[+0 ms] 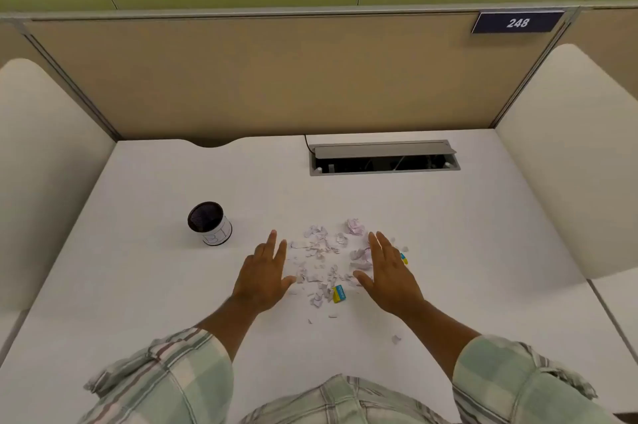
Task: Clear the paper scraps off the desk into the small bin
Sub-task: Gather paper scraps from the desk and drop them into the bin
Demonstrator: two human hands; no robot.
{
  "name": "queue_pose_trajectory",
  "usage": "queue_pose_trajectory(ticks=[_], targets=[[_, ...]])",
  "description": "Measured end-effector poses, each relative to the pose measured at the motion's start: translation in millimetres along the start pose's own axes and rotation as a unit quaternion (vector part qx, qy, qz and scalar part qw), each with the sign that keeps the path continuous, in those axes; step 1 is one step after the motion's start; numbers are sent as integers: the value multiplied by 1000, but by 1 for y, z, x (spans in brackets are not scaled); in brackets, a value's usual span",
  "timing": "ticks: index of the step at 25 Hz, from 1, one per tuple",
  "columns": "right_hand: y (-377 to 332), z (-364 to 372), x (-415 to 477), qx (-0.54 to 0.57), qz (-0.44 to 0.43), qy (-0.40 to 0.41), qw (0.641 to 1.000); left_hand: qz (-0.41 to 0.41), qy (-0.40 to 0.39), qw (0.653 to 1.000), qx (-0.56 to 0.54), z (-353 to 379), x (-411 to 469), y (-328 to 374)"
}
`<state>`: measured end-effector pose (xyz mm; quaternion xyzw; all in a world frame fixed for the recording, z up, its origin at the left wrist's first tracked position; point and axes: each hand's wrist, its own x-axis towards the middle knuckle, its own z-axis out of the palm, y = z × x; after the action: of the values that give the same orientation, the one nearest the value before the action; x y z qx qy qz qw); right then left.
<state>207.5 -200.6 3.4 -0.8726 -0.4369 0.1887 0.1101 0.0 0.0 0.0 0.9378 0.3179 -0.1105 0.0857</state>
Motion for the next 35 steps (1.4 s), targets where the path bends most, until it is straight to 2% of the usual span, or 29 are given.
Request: queue_pose_trajectory(ticks=[4, 8, 10, 13, 17, 23, 30, 35], targets=[[0, -8, 27, 8, 54, -45, 997, -111, -94, 989, -31, 1, 14, -24], [3, -2, 58, -19, 83, -94, 992, -143, -166, 974, -58, 14, 20, -35], [4, 2, 75, -36, 90, -124, 988, -150, -178, 969, -78, 23, 24, -37], [1, 9, 97, -53, 92, -166, 981, -151, -169, 967, -115, 33, 32, -33], [-5, 10, 122, -67, 67, -177, 980, -129, -140, 969, -158, 34, 52, -25], [-23, 14, 147, -112, 11, -209, 971, -97, -154, 963, -200, 29, 90, -7], [-43, 32, 144, -104, -37, -167, 980, -91, -107, 957, -252, 38, 101, 3], [-47, 40, 136, -44, -17, -164, 985, -96, -68, 952, -282, 40, 90, 8]])
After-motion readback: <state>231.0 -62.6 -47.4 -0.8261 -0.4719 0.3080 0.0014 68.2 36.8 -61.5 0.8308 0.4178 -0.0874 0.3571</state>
